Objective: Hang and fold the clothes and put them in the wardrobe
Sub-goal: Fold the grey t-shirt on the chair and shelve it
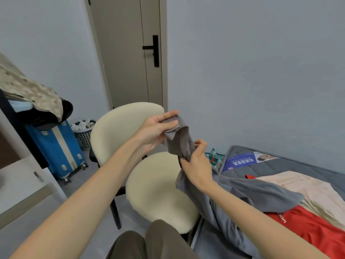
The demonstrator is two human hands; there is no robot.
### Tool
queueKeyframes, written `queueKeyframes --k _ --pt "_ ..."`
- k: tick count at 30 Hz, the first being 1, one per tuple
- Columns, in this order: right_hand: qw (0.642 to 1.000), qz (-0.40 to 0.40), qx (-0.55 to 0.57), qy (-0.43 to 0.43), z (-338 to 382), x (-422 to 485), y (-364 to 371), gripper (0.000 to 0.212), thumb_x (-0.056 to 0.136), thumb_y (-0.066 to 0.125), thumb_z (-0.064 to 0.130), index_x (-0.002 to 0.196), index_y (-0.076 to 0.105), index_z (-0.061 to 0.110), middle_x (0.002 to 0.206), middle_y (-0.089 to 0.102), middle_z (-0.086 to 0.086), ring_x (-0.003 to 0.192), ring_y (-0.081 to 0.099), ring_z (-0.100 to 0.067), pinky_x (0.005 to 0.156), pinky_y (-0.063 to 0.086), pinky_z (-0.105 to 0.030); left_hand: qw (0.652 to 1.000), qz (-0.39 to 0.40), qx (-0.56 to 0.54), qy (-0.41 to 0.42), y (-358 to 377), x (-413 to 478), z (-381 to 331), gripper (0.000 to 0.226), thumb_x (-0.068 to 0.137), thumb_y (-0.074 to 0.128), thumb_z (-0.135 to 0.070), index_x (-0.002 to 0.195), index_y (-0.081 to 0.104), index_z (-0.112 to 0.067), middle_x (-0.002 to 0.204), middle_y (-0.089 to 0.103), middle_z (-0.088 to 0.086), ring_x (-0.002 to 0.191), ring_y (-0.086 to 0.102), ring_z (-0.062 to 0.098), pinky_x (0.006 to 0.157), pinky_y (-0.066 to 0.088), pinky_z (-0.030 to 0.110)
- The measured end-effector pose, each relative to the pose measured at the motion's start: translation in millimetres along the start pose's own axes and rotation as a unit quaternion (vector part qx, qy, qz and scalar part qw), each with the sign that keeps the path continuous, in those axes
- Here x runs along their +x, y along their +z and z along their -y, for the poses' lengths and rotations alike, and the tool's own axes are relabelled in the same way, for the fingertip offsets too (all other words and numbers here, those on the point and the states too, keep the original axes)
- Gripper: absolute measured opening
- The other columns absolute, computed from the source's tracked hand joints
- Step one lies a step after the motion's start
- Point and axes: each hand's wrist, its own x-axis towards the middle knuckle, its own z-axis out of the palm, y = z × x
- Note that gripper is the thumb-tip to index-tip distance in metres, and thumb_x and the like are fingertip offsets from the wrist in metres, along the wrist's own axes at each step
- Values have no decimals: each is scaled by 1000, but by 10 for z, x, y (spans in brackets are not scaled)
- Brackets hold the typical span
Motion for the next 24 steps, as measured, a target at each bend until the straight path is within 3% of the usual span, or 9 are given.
queueKeyframes --k 4,7,13,16,18,22,24 --pt "984 31 -173 -30 -86 120 -302 28 80 56 19 103 40 18 96 52 -1 76 55 -32 58 31 -33 997 -55 -34 28 -290 -49 -143 51 83 60 11 130 54 -7 94 71 0 84 67 6 78 53 16" --pt "969 59 -239 -15 -65 223 -526 12 81 52 22 90 52 14 86 61 -6 82 59 -34 59 34 -32 998 -47 -17 39 -432 -120 -210 66 78 65 9 139 45 -5 110 66 1 97 65 6 85 51 15" --pt "927 50 -360 -94 176 391 -785 18 91 43 16 91 60 8 92 64 -17 84 60 -37 59 31 -33 991 -50 91 80 -439 -229 -264 91 67 76 9 144 39 -20 120 60 -6 98 66 5 89 50 17" --pt "895 45 -426 -126 382 487 -945 18 93 44 11 98 61 9 97 65 -15 89 62 -35 60 32 -32 990 -57 106 71 -535 -263 -298 95 70 76 8 148 30 -22 127 56 -6 109 60 4 97 44 23" --pt "870 51 -464 -156 541 513 -1021 17 88 47 2 96 59 11 97 66 -12 90 63 -32 59 31 -31 980 -67 174 65 -608 -290 -291 97 72 78 3 150 26 -22 141 45 -3 123 50 9 100 40 24" --pt "869 -1 -447 -212 722 578 -1130 17 85 49 0 83 49 17 86 63 -6 80 61 -31 53 26 -31 945 -123 294 76 -719 -334 -215 93 76 77 -7 151 24 -21 152 29 -1 135 35 15 101 37 26" --pt "912 -27 -340 -229 733 617 -1131 17 92 50 8 75 51 11 76 61 -7 73 58 -32 53 33 -35 925 -139 347 62 -773 -333 -182 93 77 78 -12 151 22 -19 152 26 2 135 34 17 103 36 27"
